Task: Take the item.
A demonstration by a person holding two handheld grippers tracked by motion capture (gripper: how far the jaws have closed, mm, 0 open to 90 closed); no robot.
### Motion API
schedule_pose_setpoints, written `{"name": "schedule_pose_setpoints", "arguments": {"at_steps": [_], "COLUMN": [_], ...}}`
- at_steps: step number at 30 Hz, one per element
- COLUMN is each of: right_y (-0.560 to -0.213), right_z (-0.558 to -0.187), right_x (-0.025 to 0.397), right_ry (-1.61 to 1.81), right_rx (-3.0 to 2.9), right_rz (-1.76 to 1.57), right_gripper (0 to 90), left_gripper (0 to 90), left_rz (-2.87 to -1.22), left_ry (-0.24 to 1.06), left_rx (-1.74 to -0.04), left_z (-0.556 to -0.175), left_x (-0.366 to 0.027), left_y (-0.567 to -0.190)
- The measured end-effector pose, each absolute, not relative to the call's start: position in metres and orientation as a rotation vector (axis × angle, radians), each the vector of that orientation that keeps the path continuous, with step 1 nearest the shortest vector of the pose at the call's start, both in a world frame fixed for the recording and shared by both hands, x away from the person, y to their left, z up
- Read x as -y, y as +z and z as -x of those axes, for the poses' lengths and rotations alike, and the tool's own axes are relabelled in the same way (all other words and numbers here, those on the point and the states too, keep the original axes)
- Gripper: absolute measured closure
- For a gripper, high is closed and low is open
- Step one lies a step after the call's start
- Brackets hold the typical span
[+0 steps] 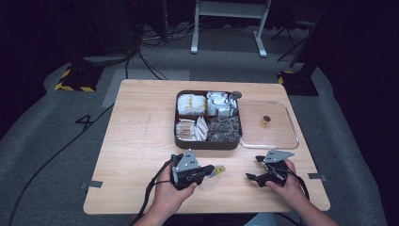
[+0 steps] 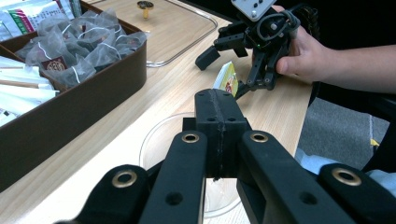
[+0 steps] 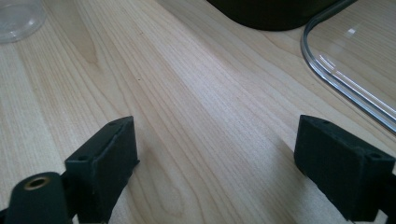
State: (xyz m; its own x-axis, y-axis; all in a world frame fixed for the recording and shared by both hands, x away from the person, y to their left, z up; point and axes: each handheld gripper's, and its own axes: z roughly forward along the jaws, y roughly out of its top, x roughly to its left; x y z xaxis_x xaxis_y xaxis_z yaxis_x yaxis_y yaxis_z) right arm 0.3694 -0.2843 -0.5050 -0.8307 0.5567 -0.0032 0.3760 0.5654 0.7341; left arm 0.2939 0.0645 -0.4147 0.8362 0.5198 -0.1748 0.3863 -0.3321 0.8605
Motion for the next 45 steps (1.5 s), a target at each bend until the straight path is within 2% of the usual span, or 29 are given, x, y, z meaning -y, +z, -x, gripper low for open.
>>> {"name": "schedule_pose_setpoints", "arguments": {"at_steps": [6, 9, 10, 22, 28, 45], "right_y": [-0.505, -0.505, -0.505, -0.505, -0.505, -0.505], "right_z": [-0.369, -0.369, -0.369, -0.369, -0.369, -0.370], "right_x": [0.284, 0.284, 0.284, 0.284, 0.284, 0.284], "right_ry": [1.120, 1.120, 1.120, 1.120, 1.120, 1.120], "right_rx": [-2.565, -2.565, -2.565, -2.565, -2.565, -2.568], "right_rz": [-0.778, -0.778, -0.778, -0.778, -0.778, -0.775], "right_gripper": [13.4, 13.4, 13.4, 13.4, 13.4, 13.3], "left_gripper": [89.5, 59.6, 57.9, 47.4, 39.8, 31.1], "left_rz": [-1.965, -1.971, -1.970, -1.970, -2.022, -2.086], "left_ry": [0.125, 0.109, 0.122, 0.226, 0.284, 0.369], "left_rx": [-0.664, -0.659, -0.651, -0.659, -0.678, -0.841], "left_z": [-0.294, -0.294, -0.293, -0.294, -0.289, -0.285], "left_x": [-0.065, -0.061, -0.061, -0.072, -0.084, -0.134], "left_y": [-0.418, -0.419, -0.419, -0.413, -0.405, -0.411]}}
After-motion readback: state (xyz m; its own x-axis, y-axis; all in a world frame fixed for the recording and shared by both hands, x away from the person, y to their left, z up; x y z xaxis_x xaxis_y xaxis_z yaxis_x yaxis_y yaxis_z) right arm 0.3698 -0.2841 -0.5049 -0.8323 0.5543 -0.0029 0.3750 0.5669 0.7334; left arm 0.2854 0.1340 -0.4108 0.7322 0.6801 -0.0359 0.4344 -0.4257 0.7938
